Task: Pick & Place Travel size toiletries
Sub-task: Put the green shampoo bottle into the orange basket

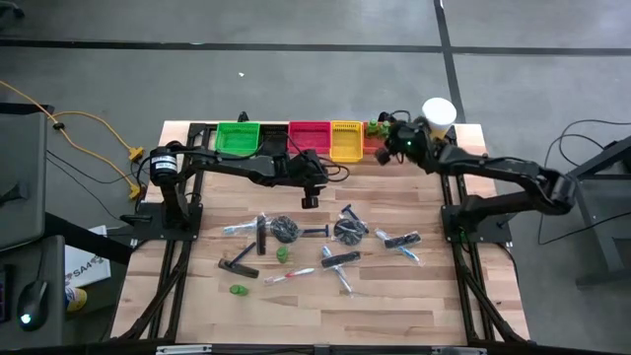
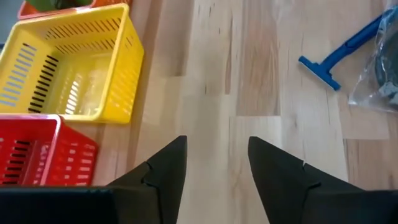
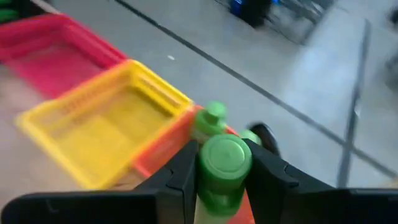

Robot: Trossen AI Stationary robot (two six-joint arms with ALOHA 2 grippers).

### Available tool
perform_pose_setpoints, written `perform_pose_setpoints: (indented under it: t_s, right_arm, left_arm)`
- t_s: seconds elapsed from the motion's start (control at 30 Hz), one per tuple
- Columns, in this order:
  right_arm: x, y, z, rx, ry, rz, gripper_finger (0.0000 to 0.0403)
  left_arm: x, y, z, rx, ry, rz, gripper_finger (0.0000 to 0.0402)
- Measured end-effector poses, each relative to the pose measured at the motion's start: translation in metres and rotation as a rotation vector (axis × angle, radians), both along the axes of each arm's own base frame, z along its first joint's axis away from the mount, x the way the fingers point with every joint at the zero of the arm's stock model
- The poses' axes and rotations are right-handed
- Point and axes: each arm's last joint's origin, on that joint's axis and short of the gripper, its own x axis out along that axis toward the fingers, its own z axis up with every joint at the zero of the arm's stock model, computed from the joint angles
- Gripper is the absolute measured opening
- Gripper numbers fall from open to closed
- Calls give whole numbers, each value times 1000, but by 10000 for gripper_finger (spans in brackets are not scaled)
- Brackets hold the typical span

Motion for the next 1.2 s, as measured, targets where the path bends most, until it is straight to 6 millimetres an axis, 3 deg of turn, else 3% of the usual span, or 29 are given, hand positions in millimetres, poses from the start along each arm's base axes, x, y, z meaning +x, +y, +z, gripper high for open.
perform_pose_setpoints:
  t_s: [0.27,0.6,0.87,1.07,1.2]
  right_arm:
    - [-19,-16,-13,14,-87,-164,94]
    - [-19,-15,-15,-2,-143,-181,94]
    - [-9,-5,-14,-2,-186,-135,94]
    - [3,4,-11,-68,-119,17,94]
    - [7,-3,-20,-67,-30,153,94]
  left_arm:
    - [0,0,0,-2,3,1,155]
    - [1,0,1,-2,-14,5,154]
    - [1,0,1,-3,-13,5,154]
    - [0,0,1,-4,-7,5,154]
    - [0,0,0,-6,-5,5,154]
